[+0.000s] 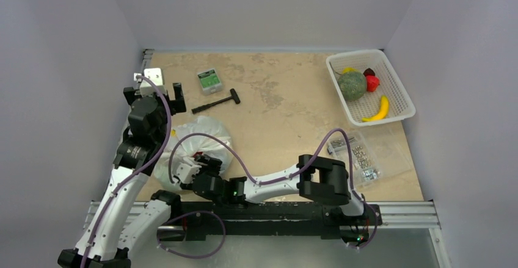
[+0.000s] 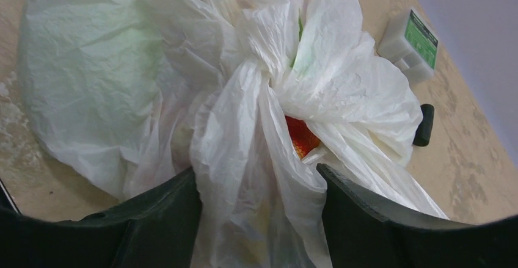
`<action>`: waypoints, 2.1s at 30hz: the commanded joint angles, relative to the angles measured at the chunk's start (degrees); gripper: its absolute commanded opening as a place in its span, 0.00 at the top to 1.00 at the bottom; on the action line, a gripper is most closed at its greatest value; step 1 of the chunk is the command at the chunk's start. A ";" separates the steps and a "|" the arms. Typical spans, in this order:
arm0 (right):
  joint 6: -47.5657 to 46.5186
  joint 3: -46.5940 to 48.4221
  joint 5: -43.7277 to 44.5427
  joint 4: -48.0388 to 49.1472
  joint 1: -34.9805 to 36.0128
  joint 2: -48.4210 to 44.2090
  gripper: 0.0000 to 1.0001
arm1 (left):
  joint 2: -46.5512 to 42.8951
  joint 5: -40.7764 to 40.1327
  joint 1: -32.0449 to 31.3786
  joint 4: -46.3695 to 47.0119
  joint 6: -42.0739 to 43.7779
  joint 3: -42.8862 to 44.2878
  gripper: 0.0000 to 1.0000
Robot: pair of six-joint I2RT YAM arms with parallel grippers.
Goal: Take the fake fruits out of the plastic bag
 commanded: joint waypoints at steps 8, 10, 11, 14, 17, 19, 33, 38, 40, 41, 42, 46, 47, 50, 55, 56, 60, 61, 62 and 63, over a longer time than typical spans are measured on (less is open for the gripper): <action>-0.90 -10.63 -3.01 6.88 -3.39 -7.87 0.81 | 5.53 18.64 -0.14 -0.48 -0.08 3.75 0.00; -0.61 -11.76 -7.38 4.76 -4.62 -9.56 0.86 | 6.79 20.28 -0.14 -0.99 -0.13 4.03 0.00; -0.79 -12.22 -9.62 3.79 -5.27 -10.81 0.86 | 7.54 20.52 -0.14 -1.11 -0.22 4.18 0.00; -1.03 -15.63 -14.50 4.62 -7.11 -14.30 0.87 | 8.78 21.12 -0.14 -1.79 -0.50 5.03 0.00; 0.03 -17.81 -22.56 3.25 -10.83 -17.64 0.87 | 9.81 22.20 -0.14 -2.58 -0.87 5.38 0.00; 0.92 -17.64 -27.15 -0.05 -14.55 -19.07 0.88 | 11.06 21.73 -0.14 -2.98 -1.24 5.66 0.00; 13.24 -16.21 -22.75 -6.19 -25.11 -25.24 0.54 | 18.38 28.80 -0.59 -9.39 -1.20 10.85 0.00; 24.79 -11.55 -21.79 -16.87 -25.11 -26.19 0.40 | 20.34 30.56 -0.92 -12.17 -0.87 13.02 0.00; 27.33 -11.01 -22.69 -18.74 -24.80 -27.49 0.33 | 20.31 29.66 -1.01 -12.36 -0.69 13.09 0.00; 28.99 -10.96 -22.93 -20.07 -24.53 -28.20 0.29 | 20.22 29.17 -1.02 -12.34 -0.66 13.16 0.00; 31.84 -11.16 -22.94 -20.97 -24.08 -29.02 0.27 | 20.14 28.88 -1.00 -12.48 -0.66 13.30 0.00; 41.42 -13.88 -18.28 -20.70 -18.88 -32.53 0.18 | 18.99 28.48 -0.97 -12.48 -0.60 13.13 0.01; 43.03 -14.13 -16.86 -20.92 -16.66 -32.94 0.18 | 18.60 28.45 -0.95 -12.25 -0.47 12.91 0.01; 43.61 -14.45 -16.47 -17.19 -9.93 -32.61 0.18 | 18.46 26.68 -1.02 -12.16 -0.31 12.95 0.01; 43.77 -15.79 -29.72 -7.09 -6.93 -27.59 0.37 | 18.30 26.33 -1.02 -12.19 -0.35 12.75 0.01; 43.68 -15.82 -32.71 -5.35 -6.85 -26.16 0.39 | 18.34 26.06 -1.00 -12.18 -0.31 12.74 0.02; 44.07 -15.55 -36.54 -2.63 -6.78 -19.87 0.47 | 18.07 25.90 -1.22 -12.21 -0.31 12.54 0.02; 43.59 -15.27 -36.25 -3.40 -6.80 -18.85 0.47 | 18.11 25.69 -1.34 -12.05 -0.24 12.38 0.02; 42.76 -14.71 -33.92 -5.37 -6.77 -17.79 0.47 | 18.11 25.36 -1.48 -11.91 -0.28 12.31 0.02; 42.10 -13.96 -31.50 -8.23 -6.84 -17.03 0.48 | 18.35 25.25 -1.60 -11.92 -0.27 12.27 0.02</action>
